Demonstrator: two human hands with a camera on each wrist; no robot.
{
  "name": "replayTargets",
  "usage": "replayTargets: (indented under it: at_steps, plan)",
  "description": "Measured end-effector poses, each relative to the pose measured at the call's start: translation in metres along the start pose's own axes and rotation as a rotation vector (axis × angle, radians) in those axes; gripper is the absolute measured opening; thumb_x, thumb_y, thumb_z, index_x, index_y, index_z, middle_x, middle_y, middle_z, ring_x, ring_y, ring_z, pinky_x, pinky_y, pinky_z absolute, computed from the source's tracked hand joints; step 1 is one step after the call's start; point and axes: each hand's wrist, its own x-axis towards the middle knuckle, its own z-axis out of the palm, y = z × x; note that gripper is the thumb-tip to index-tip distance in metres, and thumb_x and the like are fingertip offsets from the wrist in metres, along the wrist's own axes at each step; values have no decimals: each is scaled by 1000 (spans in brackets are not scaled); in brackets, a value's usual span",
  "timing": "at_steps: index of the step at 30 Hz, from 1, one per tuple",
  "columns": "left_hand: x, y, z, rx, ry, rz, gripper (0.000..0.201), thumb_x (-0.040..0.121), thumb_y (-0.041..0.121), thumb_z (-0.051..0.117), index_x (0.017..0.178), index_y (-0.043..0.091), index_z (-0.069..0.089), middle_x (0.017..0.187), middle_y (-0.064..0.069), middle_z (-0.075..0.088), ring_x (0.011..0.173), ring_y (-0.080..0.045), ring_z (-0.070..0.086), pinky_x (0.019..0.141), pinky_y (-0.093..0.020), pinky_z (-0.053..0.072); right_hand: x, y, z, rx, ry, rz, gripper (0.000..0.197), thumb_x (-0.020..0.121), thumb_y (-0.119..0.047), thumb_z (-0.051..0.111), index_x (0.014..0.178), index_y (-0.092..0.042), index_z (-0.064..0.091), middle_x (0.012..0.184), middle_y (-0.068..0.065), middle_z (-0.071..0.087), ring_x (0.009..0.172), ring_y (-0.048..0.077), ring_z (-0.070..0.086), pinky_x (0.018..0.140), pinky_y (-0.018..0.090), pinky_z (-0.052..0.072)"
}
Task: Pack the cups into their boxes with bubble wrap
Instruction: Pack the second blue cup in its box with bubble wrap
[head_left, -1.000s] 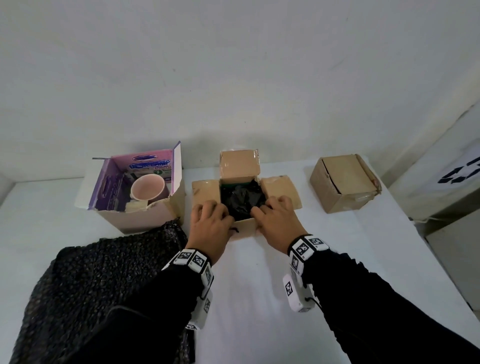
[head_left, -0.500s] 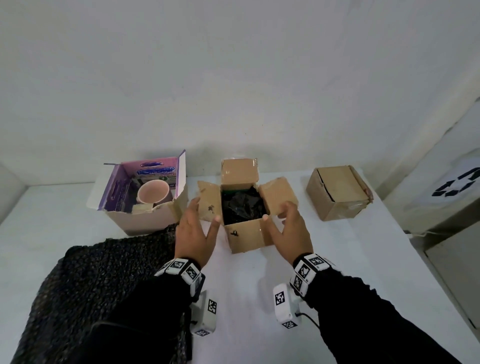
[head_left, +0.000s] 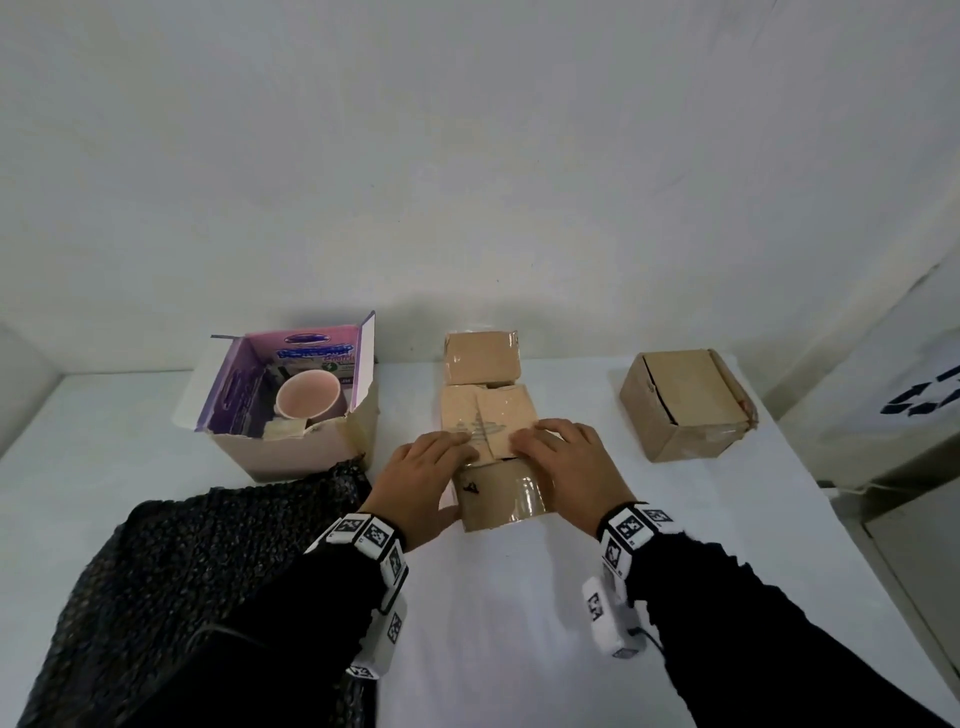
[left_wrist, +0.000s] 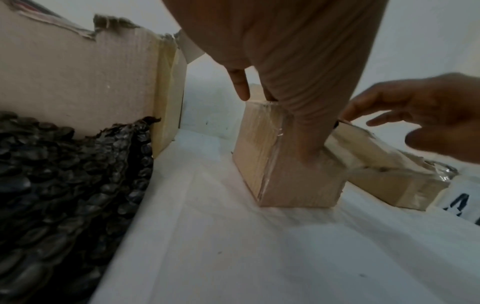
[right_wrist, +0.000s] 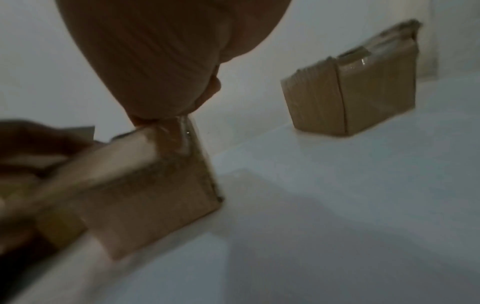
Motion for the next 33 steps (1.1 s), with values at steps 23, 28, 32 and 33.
replayTargets:
  at_steps: [23, 28, 32, 33]
  plan:
    - [35, -12, -2, -541, -37, -594, 78, 78, 67, 60, 142, 43, 23, 103, 9, 67, 94, -15, 63, 86, -41, 53, 116, 33, 1, 658, -126, 666, 61, 70, -46, 81, 114, -15, 52, 105, 1, 64, 98, 20, 62, 85, 36, 52]
    - [38, -11, 0, -762, 40, -663, 74, 68, 62, 73, 129, 52, 33, 94, 10, 68, 74, -17, 69, 75, -41, 58, 160, 36, -11, 923, 30, 693, 53, 66, -35, 87, 109, -18, 61, 110, 3, 66, 98, 20, 63, 87, 38, 54]
    - [39, -8, -6, -836, 28, -691, 71, 71, 51, 78, 128, 45, 37, 96, 8, 67, 60, -16, 70, 72, -38, 59, 174, 36, -31, 995, 88, 560, 23, 73, -20, 83, 91, -11, 74, 90, 7, 73, 81, 17, 67, 79, 28, 53]
    - [40, -6, -7, -866, 29, -700, 70, 72, 49, 78, 129, 44, 38, 97, 7, 67, 60, -17, 71, 72, -38, 59, 173, 33, -38, 1024, 91, 523, 19, 76, -14, 81, 91, -7, 73, 86, 9, 72, 76, 15, 66, 75, 23, 52]
